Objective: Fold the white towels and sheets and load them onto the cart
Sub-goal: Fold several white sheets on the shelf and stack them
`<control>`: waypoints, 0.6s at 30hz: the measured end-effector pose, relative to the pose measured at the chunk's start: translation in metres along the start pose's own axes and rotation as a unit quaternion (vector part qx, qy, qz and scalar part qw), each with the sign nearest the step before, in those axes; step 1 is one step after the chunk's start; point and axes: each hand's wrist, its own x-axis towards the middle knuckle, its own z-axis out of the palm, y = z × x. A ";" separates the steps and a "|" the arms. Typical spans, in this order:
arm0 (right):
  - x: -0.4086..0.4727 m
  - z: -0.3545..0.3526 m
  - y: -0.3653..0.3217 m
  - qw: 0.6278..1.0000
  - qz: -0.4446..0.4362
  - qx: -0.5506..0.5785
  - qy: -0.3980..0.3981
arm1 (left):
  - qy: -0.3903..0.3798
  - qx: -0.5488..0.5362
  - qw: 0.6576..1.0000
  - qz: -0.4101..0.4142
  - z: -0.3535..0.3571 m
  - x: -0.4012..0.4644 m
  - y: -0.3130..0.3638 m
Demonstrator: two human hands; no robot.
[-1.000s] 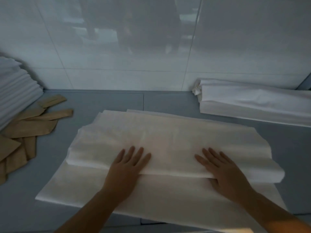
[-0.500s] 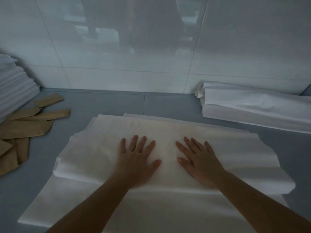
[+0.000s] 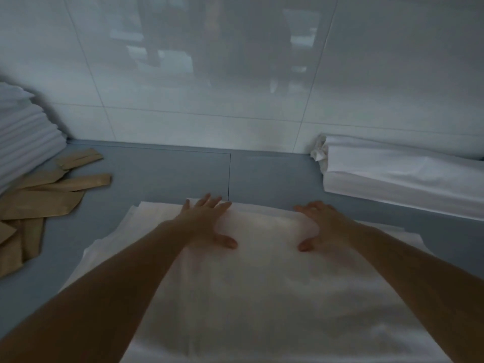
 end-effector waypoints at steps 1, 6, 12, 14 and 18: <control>0.006 0.000 -0.001 1.000 0.002 -0.012 -0.003 | -0.011 0.005 1.000 -0.008 0.002 0.008 -0.004; 0.015 -0.007 -0.008 0.999 0.011 0.042 -0.026 | 0.044 0.048 0.998 0.004 0.008 0.019 -0.009; 0.001 0.003 -0.020 1.000 0.005 0.010 -0.024 | 0.018 -0.016 1.000 -0.010 0.009 -0.001 0.000; -0.006 0.002 -0.024 1.000 -0.006 0.005 -0.019 | 0.011 -0.008 1.000 0.009 0.008 -0.011 0.002; -0.030 -0.006 -0.019 0.998 -0.042 0.018 -0.033 | 0.020 0.006 0.999 0.038 0.007 -0.039 0.006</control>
